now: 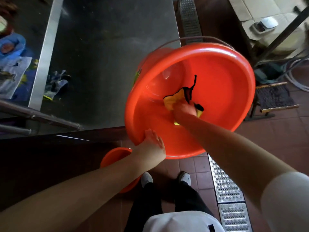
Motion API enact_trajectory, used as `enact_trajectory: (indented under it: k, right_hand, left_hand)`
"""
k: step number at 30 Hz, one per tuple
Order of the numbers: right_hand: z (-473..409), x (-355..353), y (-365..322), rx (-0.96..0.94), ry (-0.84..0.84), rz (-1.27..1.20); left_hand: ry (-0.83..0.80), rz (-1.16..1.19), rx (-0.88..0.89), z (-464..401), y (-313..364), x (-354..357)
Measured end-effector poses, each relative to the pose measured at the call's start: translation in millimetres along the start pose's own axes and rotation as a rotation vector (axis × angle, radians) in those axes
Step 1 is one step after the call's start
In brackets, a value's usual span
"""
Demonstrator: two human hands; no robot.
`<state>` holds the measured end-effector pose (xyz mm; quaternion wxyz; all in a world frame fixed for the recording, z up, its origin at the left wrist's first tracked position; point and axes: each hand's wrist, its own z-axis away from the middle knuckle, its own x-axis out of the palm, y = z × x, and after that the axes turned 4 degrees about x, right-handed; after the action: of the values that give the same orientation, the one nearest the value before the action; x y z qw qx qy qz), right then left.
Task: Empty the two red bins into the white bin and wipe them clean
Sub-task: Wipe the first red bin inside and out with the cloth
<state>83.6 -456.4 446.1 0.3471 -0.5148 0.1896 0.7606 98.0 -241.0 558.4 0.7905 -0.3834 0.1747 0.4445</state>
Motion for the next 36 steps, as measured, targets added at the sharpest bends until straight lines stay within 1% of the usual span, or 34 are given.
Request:
enact_trajectory:
  k: [1, 2, 3, 5, 6, 8, 12, 14, 15, 18, 21, 24, 27, 29, 31, 33, 36]
  right_hand:
    - [-2.0, 2.9, -7.4, 0.02, -0.027, -0.057]
    - [1.6, 1.5, -15.8, 0.022, -0.063, -0.095]
    - [0.8, 3.3, -22.5, 0.012, -0.093, -0.114]
    - [10.4, 1.3, -23.9, -0.006, -0.093, -0.134]
    - [16.9, -2.7, -20.3, -0.01, -0.117, -0.133]
    - [29.0, -5.3, -10.6, -0.074, -0.112, -0.064]
    - [71.0, -14.0, -3.6, -0.149, -0.147, -0.048]
    - [98.5, -15.2, -1.4, -0.192, -0.155, 0.043]
    - [112.7, -15.3, 0.8, -0.2, -0.145, 0.064]
    - [148.8, -16.7, 13.8, -0.238, -0.091, 0.097]
    - [165.4, -30.8, 22.8, -0.257, -0.054, 0.118]
    - [162.9, -41.4, 27.0, -0.305, -0.071, 0.186]
    - [152.1, -41.2, 24.2, -0.335, -0.071, 0.249]
    - [139.9, -38.5, 17.8, -0.308, -0.114, 0.284]
    - [123.6, -37.9, 10.1, -0.275, -0.168, 0.291]
    - [102.8, -36.4, 3.5, -0.249, -0.182, 0.285]
    - [73.1, -28.6, -4.6, -0.189, -0.206, 0.244]
  left_hand:
    - [0.045, 0.007, -0.063, -5.5, 1.7, 5.3]
    - [0.053, 0.031, -0.105, -4.1, -0.3, 6.0]
    - [0.145, 0.014, -0.118, -7.0, 1.6, 10.1]
    - [0.242, 0.044, -0.096, -5.9, 4.4, 14.2]
    - [0.216, 0.066, -0.097, -3.6, 2.8, 11.4]
    - [0.245, 0.05, -0.1, -1.6, -1.0, 7.0]
    - [0.278, 0.102, -0.066, 3.5, -3.2, 1.6]
    - [0.212, 0.032, -0.061, 4.9, -2.1, 4.0]
    - [0.215, 0.014, -0.053, 2.5, 0.0, 6.8]
    - [0.191, 0.121, -0.04, -2.7, -0.2, 12.7]
    - [0.188, 0.127, -0.038, 1.9, -7.6, 5.8]
    - [0.196, 0.076, -0.02, 5.7, -12.7, 4.7]
    - [0.197, 0.073, 0.002, 8.4, -19.1, 4.5]
    - [0.223, 0.085, 0.011, 8.3, -22.2, 7.9]
    - [0.303, 0.129, -0.013, 8.4, -24.9, 10.3]
    - [0.36, 0.167, -0.015, 8.4, -28.2, 11.9]
    - [0.389, 0.198, 0.046, 7.4, -29.1, 10.6]
